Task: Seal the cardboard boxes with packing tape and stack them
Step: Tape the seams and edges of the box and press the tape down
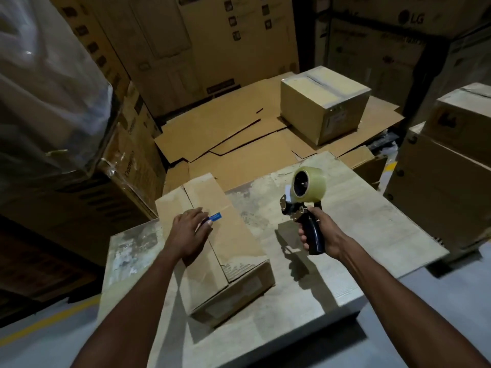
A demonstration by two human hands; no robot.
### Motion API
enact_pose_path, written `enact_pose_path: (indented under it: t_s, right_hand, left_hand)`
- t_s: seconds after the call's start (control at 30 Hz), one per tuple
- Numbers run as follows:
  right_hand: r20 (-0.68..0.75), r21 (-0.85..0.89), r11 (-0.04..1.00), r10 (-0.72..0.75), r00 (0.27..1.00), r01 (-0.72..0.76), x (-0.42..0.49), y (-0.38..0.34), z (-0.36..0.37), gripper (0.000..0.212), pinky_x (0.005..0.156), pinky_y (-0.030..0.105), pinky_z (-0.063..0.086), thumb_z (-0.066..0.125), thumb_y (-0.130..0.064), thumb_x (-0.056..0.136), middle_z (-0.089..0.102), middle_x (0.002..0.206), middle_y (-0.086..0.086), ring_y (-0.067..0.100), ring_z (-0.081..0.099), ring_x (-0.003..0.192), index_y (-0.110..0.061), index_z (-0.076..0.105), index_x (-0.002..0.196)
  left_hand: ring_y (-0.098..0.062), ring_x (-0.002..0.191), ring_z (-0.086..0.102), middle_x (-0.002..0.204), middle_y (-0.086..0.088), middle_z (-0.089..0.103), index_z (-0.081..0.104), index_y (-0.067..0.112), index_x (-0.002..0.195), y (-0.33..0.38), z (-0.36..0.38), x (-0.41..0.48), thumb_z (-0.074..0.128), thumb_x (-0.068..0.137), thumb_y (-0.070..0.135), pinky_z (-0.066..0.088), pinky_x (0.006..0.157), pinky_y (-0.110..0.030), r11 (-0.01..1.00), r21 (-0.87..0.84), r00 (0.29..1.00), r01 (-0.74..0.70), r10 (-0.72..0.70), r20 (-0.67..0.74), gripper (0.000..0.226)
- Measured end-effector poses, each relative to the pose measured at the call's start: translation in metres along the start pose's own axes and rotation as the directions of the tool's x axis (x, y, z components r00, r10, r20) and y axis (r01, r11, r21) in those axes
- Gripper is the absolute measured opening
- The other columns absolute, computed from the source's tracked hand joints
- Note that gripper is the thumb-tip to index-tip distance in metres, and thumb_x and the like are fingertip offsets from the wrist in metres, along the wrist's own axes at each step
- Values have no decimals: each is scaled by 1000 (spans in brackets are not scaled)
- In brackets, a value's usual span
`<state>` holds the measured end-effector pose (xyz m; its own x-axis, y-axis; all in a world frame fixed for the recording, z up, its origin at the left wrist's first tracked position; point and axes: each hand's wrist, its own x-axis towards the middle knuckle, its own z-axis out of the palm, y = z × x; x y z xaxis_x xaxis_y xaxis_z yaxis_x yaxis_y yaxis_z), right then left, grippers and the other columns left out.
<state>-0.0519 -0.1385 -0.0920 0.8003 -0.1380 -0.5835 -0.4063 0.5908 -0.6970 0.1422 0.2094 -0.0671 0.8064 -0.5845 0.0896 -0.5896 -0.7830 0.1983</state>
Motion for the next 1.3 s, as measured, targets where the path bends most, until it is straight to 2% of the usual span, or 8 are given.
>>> enact_pose_path:
  t_s: [0.17, 0.4, 0.53, 0.67, 0.77, 0.87, 1.03, 1.3]
  right_hand:
    - [-92, -159, 986, -70, 993, 55, -2, 9, 67, 53, 49, 30, 33, 43, -60, 102, 47, 64, 3, 18, 40, 50, -10, 52, 87]
    - [-76, -207, 972, -132, 988, 114, -11, 16, 136, 56, 51, 31, 37, 48, -64, 99, 52, 66, 4, 18, 44, 52, -10, 60, 91]
    - [-25, -228, 967, -118, 993, 109, -18, 5, 159, 62, 52, 30, 39, 47, -66, 97, 53, 69, 5, 19, 44, 53, -6, 63, 90]
    - [39, -232, 966, -108, 993, 114, -21, -3, 169, 63, 55, 32, 42, 47, -65, 98, 55, 73, 7, 20, 45, 56, -4, 63, 93]
    - [146, -223, 971, -54, 988, 86, -24, -10, 172, 60, 60, 35, 46, 50, -62, 98, 55, 78, 9, 22, 50, 63, -3, 61, 100]
    - [131, -297, 952, -36, 991, 74, -27, -13, 172, 56, 60, 35, 45, 52, -60, 98, 56, 78, 11, 23, 51, 63, -5, 62, 94]
    - [35, -447, 887, -118, 992, 121, -40, -16, 177, 57, 55, 30, 37, 42, -60, 100, 55, 70, 7, 19, 47, 55, -8, 60, 87]
    - [149, -513, 850, -49, 988, 119, -70, -48, 156, 69, 52, 31, 39, 42, -68, 97, 56, 72, 9, 23, 47, 54, -2, 62, 94]
  left_hand:
    - [-22, 147, 30, 161, -2, 38, 50, 27, 149, -62, -11, 26, 48, 101, 59, 22, 118, -49, 994, -30, 995, 103, -103, 10, 57]
    - [-29, 154, 16, 170, -2, 17, 32, 31, 159, -133, -17, 69, 54, 86, 78, 7, 123, -62, 975, -104, 975, 195, -181, 131, 90]
    - [-35, 155, 11, 171, -7, 8, 20, 36, 162, -144, -13, 89, 49, 74, 91, 12, 121, -64, 968, -108, 958, 227, -202, 204, 108]
    - [-33, 153, 17, 167, -8, 19, 28, 35, 160, -145, -5, 86, 42, 54, 102, 26, 121, -58, 922, -242, 940, 303, -248, 234, 126]
    - [-31, 153, 19, 166, -7, 20, 33, 35, 158, -141, -2, 73, 49, 56, 99, 29, 119, -59, 890, -276, 927, 363, -314, 207, 122]
    - [-30, 152, 19, 164, -9, 25, 37, 34, 157, -128, 3, 54, 57, 69, 93, 27, 119, -58, 875, -258, 912, 409, -380, 157, 108]
    - [-33, 148, 21, 156, -14, 33, 41, 31, 155, -79, 13, 5, 49, 77, 91, 26, 115, -59, 827, -185, 844, 531, -535, 32, 99]
    - [-35, 143, 29, 151, -17, 38, 39, 27, 155, -9, 16, -56, 40, 87, 84, 26, 111, -54, 718, -104, 721, 689, -692, -1, 89]
